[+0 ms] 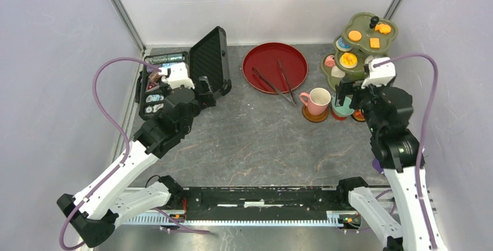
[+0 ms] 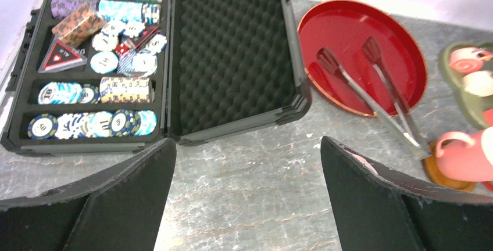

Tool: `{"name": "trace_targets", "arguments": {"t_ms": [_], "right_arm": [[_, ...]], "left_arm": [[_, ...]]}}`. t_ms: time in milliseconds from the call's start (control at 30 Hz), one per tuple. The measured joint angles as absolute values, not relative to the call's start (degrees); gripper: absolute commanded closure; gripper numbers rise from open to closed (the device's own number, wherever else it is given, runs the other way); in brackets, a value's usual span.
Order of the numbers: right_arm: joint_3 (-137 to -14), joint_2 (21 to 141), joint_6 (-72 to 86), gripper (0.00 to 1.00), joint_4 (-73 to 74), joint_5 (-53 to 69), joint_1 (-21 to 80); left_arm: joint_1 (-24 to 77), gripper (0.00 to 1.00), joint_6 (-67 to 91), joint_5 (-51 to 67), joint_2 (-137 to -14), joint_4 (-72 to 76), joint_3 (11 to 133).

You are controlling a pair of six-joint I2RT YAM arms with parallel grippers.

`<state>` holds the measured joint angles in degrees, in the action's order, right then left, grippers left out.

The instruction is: Serve the afternoon tea

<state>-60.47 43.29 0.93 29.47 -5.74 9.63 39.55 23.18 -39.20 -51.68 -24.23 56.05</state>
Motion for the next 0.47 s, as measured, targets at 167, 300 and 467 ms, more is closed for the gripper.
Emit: {"name": "trace_targets", "arguments": {"t_ms": [167, 300, 467], "right_arm": [[-63.2, 38.7, -1.3, 0.02, 29.6, -5.0, 9.6], [-63.3, 36.2, -2.3, 0.02, 29.6, -4.6, 9.6], [-63.1, 34.0, -2.9, 0.02, 28.7, -5.1, 9.6]], "left_arm": [[39.6, 0.00, 23.2, -36.5, -51.1, -25.2, 61.9], [39.6, 0.00, 22.7, -31.9, -49.2, -25.2, 67.6], [39.5, 0.00, 19.9, -27.3, -47.5, -25.3, 74.4]]}}
